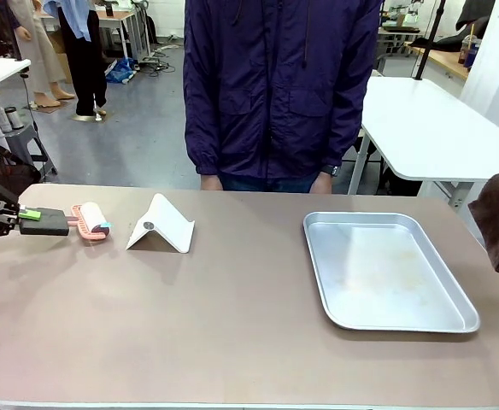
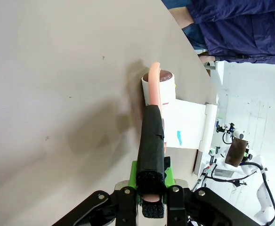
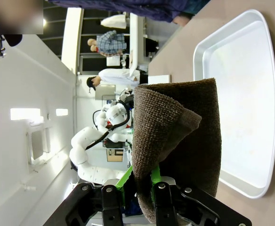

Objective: Clean the surface of the table.
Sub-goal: Clean the area not pointed to by the person.

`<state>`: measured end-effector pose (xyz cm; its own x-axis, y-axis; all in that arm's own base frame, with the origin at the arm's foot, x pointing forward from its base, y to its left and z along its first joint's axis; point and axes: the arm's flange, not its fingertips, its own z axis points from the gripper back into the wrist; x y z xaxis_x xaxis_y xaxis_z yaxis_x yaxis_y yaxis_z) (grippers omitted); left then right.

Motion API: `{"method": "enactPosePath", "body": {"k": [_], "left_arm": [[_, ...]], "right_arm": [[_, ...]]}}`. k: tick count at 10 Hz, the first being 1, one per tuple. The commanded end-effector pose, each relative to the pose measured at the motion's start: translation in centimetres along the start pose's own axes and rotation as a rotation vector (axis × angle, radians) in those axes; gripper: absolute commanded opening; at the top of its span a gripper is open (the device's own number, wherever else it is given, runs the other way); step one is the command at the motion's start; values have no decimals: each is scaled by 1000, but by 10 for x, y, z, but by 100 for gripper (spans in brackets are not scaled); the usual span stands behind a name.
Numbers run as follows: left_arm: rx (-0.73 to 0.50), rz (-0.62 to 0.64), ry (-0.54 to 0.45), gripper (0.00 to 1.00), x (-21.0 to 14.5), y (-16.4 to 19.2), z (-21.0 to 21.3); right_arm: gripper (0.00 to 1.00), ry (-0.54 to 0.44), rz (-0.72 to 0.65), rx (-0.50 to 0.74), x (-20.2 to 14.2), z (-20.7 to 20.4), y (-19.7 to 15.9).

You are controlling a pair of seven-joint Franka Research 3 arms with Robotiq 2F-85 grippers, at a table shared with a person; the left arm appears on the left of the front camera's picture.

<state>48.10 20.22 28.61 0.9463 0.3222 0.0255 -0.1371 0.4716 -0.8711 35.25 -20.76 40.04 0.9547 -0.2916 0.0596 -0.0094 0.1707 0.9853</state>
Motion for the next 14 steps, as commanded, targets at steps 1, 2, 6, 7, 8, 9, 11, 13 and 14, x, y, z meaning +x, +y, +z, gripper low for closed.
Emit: {"method": "enactPosePath", "body": {"k": [1, 2, 6, 7, 8, 9, 11, 13, 14], "left_arm": [[55, -9, -5, 22, -6, 19, 9], [-5, -40, -28, 22, -8, 11, 19], [-155, -121, -65, 22, -18, -15, 56], [-159, -133, -71, 22, -23, -20, 67], [-145, -128, -80, 22, -30, -26, 80], [-156, -125, -52, 22, -40, -32, 95], [-225, -120, 46, 22, -75, -50, 142], [-293, -122, 106, 22, -109, -58, 174], [-301, -143, 123, 22, -127, -57, 183]], "right_arm": [[13, -13, -13, 15, 0, 0, 4], [13, -13, -13, 15, 0, 0, 4], [13, -13, -13, 15, 0, 0, 4], [13, -13, -13, 15, 0, 0, 4], [13, -13, -13, 15, 0, 0, 4], [13, -13, -13, 15, 0, 0, 4], [13, -13, -13, 15, 0, 0, 4], [13, -13, -13, 15, 0, 0, 4], [13, -13, -13, 15, 0, 0, 4]]}}
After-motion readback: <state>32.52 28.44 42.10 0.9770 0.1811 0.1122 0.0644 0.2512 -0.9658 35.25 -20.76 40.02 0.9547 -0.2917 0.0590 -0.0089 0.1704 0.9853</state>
